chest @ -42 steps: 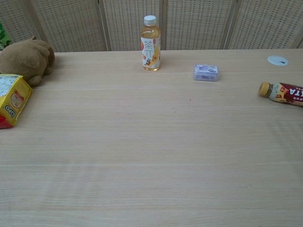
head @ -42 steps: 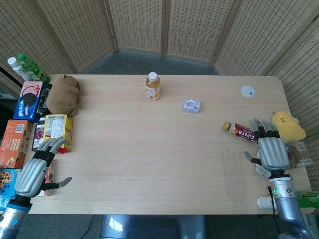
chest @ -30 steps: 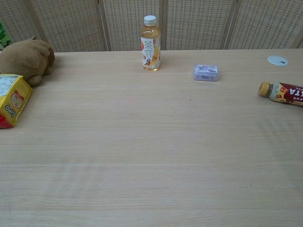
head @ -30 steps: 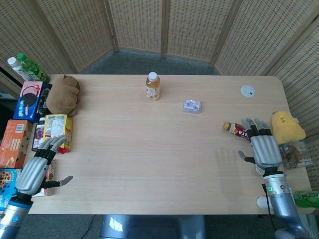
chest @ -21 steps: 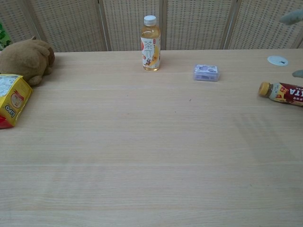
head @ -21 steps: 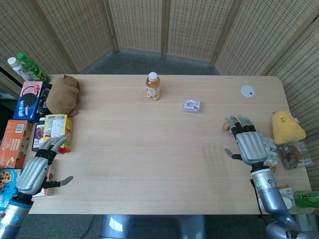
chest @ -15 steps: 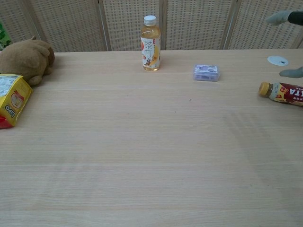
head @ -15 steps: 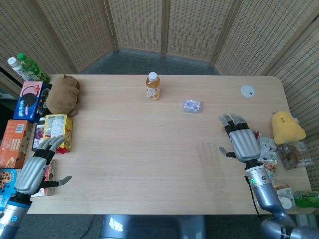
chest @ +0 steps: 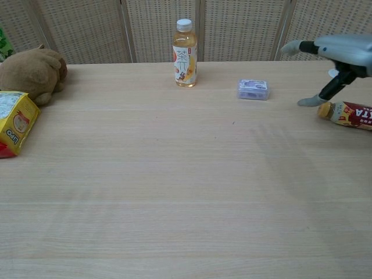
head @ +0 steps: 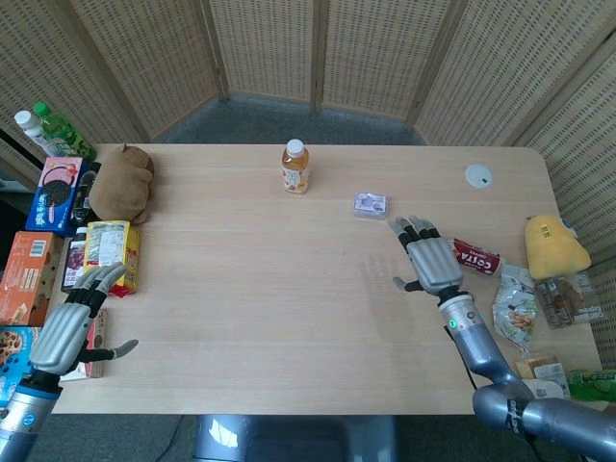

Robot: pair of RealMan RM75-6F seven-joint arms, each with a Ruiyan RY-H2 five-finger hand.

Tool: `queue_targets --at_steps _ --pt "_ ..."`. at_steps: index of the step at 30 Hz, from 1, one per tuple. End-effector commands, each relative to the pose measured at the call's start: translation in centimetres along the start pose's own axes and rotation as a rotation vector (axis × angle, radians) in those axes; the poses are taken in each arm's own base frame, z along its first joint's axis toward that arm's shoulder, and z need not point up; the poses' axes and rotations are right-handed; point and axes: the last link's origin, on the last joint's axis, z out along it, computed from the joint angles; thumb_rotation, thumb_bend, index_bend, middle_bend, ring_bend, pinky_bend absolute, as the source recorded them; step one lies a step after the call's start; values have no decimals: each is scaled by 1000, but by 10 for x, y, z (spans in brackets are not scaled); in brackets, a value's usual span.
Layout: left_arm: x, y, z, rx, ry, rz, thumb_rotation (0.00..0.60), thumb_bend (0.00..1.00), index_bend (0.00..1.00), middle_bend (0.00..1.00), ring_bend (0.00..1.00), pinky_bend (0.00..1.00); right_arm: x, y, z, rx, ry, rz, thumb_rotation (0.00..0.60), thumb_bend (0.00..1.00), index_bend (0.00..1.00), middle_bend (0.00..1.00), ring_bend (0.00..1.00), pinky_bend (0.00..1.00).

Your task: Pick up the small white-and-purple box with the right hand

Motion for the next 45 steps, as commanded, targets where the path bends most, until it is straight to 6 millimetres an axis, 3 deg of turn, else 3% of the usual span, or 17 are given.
queue_targets --at_steps 1,9,18,36,45 --pt "0 -3 -1 11 1 0 600 186 1 0 0 0 -14 -22 38 28 -66 35 553 236 0 0 0 0" --pt "-1 -11 1 33 -9 -3 600 188 1 0 0 0 -37 -43 85 42 -138 64 551 235 0 0 0 0" --pt "-2 -15 2 49 -12 -4 600 187 1 0 0 0 -46 -44 119 20 -186 72 550 237 0 0 0 0" --pt "-3 -16 -1 64 -8 1 600 187 1 0 0 0 -26 -43 162 -12 -241 8 550 236 0 0 0 0" --pt "-2 -17 -6 76 -3 5 600 188 1 0 0 0 -24 -41 174 -54 -276 -12 551 238 0 0 0 0"
